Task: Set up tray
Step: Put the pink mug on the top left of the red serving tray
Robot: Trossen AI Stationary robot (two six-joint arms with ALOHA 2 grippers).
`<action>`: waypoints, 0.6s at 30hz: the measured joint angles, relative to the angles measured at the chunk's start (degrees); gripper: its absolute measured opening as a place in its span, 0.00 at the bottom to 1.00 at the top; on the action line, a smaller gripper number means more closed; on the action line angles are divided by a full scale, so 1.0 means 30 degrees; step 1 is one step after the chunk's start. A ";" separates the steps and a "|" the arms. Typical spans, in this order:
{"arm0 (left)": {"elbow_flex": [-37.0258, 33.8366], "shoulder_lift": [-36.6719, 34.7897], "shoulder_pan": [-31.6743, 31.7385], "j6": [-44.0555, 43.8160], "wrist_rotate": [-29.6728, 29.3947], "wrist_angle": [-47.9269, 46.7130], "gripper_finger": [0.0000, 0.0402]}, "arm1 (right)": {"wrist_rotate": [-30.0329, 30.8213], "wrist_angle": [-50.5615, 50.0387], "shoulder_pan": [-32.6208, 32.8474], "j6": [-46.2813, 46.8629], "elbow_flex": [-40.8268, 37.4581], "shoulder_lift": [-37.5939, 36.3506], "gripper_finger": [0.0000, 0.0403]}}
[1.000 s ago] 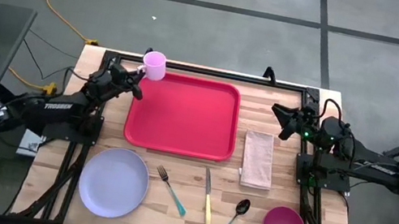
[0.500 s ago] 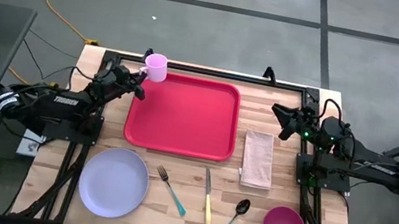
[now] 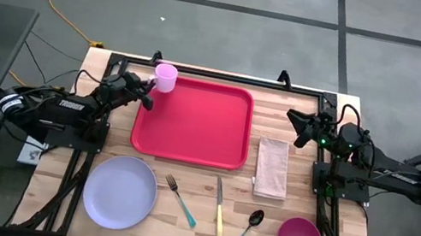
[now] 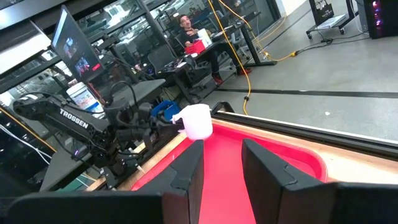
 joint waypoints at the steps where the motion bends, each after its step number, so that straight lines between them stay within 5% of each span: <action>1: 0.0000 -0.0006 0.0000 0.0147 0.0078 -0.0205 0.15 | 0.0000 0.0000 -0.0001 -0.0001 0.0000 0.0000 0.22; 18: 0.0000 -0.0029 0.0001 0.0520 0.0550 -0.1294 0.16 | 0.0007 0.0007 -0.0003 -0.0015 0.0000 0.0000 0.22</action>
